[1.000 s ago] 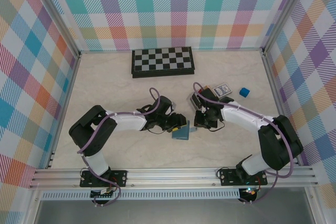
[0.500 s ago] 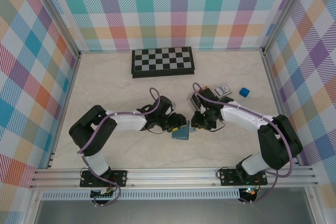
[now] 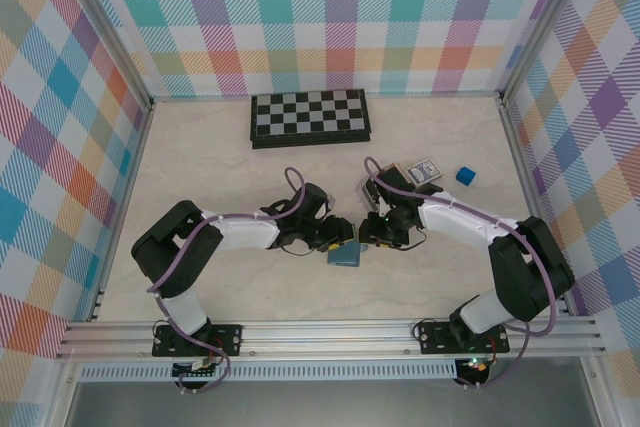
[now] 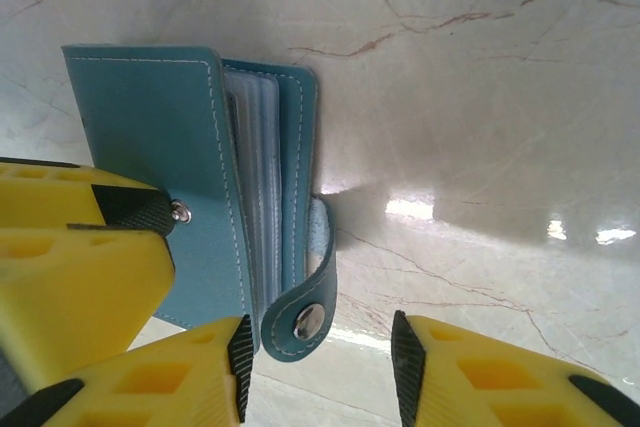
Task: Put the credit cards into the card holder
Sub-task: Close the button on the card holder.
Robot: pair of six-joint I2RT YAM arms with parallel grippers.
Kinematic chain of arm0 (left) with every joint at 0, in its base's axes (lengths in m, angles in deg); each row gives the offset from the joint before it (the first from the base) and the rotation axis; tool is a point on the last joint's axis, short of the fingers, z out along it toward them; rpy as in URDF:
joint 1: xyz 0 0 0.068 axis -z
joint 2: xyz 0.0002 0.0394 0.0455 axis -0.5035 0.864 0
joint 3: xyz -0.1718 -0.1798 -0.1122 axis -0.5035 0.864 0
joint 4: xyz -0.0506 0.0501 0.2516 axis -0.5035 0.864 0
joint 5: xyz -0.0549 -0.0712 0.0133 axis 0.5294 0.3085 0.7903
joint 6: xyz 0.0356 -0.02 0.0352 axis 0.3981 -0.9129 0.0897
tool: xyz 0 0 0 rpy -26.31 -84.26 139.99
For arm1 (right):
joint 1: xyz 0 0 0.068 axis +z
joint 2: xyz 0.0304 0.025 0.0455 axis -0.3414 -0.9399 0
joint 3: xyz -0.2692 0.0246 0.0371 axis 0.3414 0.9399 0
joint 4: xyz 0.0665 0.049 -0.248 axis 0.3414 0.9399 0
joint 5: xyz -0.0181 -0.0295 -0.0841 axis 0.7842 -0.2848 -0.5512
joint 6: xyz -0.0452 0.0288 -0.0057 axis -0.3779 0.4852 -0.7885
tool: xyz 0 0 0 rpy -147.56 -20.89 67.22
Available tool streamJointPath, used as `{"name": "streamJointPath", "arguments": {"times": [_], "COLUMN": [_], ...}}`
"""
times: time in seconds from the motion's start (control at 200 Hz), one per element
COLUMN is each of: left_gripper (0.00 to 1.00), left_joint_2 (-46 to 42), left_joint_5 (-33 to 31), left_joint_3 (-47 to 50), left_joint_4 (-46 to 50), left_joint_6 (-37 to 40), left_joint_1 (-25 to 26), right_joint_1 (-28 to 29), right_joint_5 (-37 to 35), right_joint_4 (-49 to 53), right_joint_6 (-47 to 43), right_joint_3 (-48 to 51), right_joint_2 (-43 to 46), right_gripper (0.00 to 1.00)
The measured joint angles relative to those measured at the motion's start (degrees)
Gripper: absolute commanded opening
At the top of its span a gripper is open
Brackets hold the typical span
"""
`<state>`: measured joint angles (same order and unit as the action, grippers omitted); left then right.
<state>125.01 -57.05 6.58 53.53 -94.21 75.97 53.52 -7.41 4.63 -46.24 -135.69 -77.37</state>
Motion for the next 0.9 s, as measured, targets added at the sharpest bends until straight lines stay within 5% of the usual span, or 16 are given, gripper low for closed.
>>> {"name": "streamJointPath", "arguments": {"times": [0.44,0.9], "left_gripper": [0.4,0.4], "left_joint_2": [-7.1,-9.7], "left_joint_5": [-5.2,-10.3], "left_joint_3": [0.0,0.0], "left_joint_4": [5.6,11.3], "left_joint_6": [2.3,3.7], "left_joint_1": [0.0,0.0], "right_joint_1": [0.8,2.8], "right_joint_5": [-0.5,-3.5], "right_joint_4": [0.6,3.3], "right_joint_6": [0.4,0.4], "right_joint_3": [-1.2,-4.4], "right_joint_2": [1.5,-3.5], "right_gripper": [0.45,0.31]}}
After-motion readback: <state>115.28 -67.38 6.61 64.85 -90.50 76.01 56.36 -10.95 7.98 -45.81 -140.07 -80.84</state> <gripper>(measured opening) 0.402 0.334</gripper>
